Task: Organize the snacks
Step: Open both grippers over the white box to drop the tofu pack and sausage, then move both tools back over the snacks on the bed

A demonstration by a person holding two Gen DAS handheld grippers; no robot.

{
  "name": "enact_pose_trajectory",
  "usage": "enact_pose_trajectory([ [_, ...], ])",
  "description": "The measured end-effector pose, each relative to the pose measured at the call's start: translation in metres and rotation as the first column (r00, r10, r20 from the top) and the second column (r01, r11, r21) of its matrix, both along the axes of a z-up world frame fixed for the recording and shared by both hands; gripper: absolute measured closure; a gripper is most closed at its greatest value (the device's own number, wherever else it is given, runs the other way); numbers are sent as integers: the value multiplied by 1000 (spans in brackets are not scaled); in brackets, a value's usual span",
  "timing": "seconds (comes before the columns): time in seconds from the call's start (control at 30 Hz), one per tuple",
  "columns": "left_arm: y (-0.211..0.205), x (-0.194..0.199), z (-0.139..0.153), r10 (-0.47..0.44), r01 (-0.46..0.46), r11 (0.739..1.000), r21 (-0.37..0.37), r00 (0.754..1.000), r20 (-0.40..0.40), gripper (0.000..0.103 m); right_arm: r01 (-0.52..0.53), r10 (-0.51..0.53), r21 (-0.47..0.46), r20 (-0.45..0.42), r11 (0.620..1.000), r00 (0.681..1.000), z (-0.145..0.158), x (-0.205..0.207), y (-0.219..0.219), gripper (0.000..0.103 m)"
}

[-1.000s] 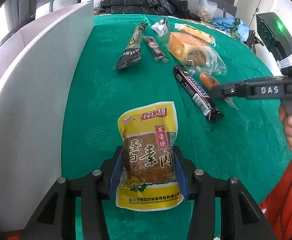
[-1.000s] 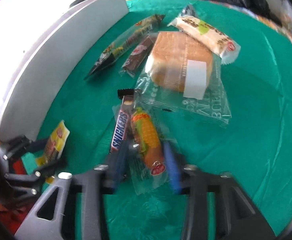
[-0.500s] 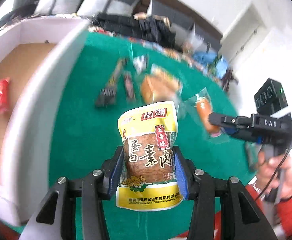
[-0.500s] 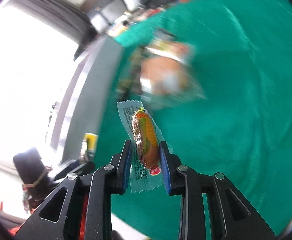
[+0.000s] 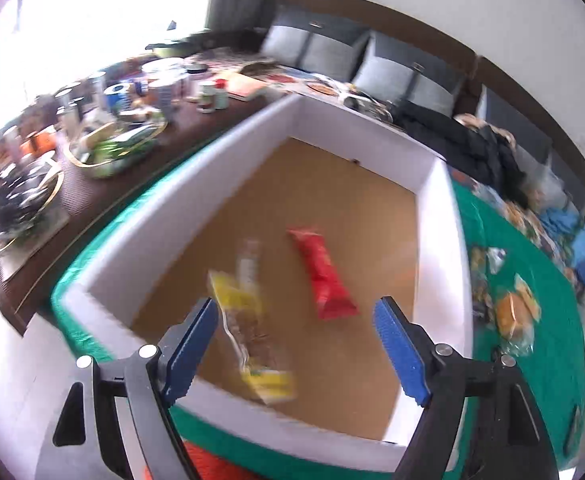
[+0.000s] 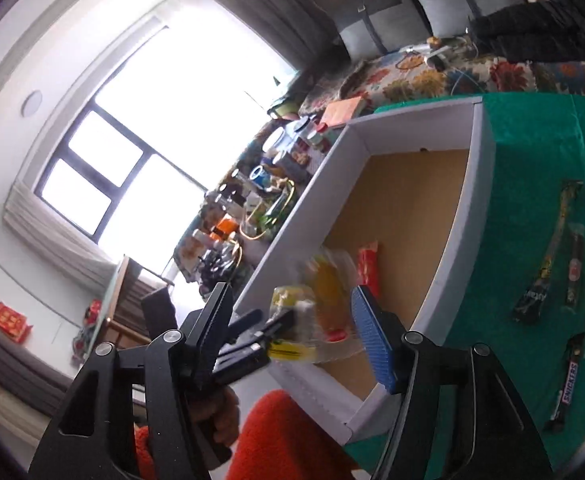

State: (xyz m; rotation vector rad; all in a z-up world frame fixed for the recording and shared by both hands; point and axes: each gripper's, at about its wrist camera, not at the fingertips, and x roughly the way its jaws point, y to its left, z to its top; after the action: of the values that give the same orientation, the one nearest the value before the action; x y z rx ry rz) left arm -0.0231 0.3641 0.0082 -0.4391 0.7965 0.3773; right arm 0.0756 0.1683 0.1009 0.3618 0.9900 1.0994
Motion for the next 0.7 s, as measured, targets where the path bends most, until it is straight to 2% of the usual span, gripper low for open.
enact_pose_trajectory([
  [0.07, -5, -6, 0, 10, -10, 1000, -4, 1000, 22, 21, 32, -31, -21, 43, 999, 999, -6, -3, -18, 34],
  [0.13, -22, -9, 0, -21, 22, 999, -29, 999, 40, 21, 117, -105, -101, 112, 988, 988, -22, 0, -47, 33],
  [0.2, -52, -7, 3, -107, 110, 993, -48, 991, 76, 21, 238, -198, -210, 195, 948, 961, -57, 11, -87, 33],
  [0.23, -70, -4, 6, -164, 169, 984, -50, 982, 94, 21, 291, -235, -258, 226, 921, 945, -76, 17, -107, 33],
  [0.3, -115, 4, 9, -293, 300, 952, -52, 949, 115, 18, 421, -326, -360, 297, 832, 898, -112, 19, -159, 33],
  [0.33, -140, 9, 8, -359, 366, 929, -52, 926, 117, 14, 484, -370, -406, 330, 775, 869, -131, 14, -189, 33],
  [0.4, -188, 16, 2, -474, 480, 876, -53, 875, 99, 7, 559, -420, -464, 374, 687, 827, -156, 7, -230, 34],
  [0.43, -215, 22, -8, -533, 537, 842, -49, 842, 77, 7, 583, -437, -488, 388, 650, 812, -165, 5, -247, 34],
  [0.47, -233, 27, -16, -565, 567, 822, -42, 823, 53, 7, 608, -457, -517, 401, 603, 794, -178, 4, -267, 34],
  [0.53, -266, 40, -43, -620, 620, 785, -15, 785, -21, 7, 632, -480, -543, 413, 553, 774, -193, 7, -288, 34],
  [0.57, -275, 43, -54, -629, 629, 777, -10, 776, -47, 7, 642, -489, -559, 419, 525, 765, -201, 11, -300, 34],
  [0.7, -287, 58, -95, -626, 633, 774, 6, 767, -143, 7, 652, -513, -588, 415, 479, 751, -213, 31, -320, 34],
])
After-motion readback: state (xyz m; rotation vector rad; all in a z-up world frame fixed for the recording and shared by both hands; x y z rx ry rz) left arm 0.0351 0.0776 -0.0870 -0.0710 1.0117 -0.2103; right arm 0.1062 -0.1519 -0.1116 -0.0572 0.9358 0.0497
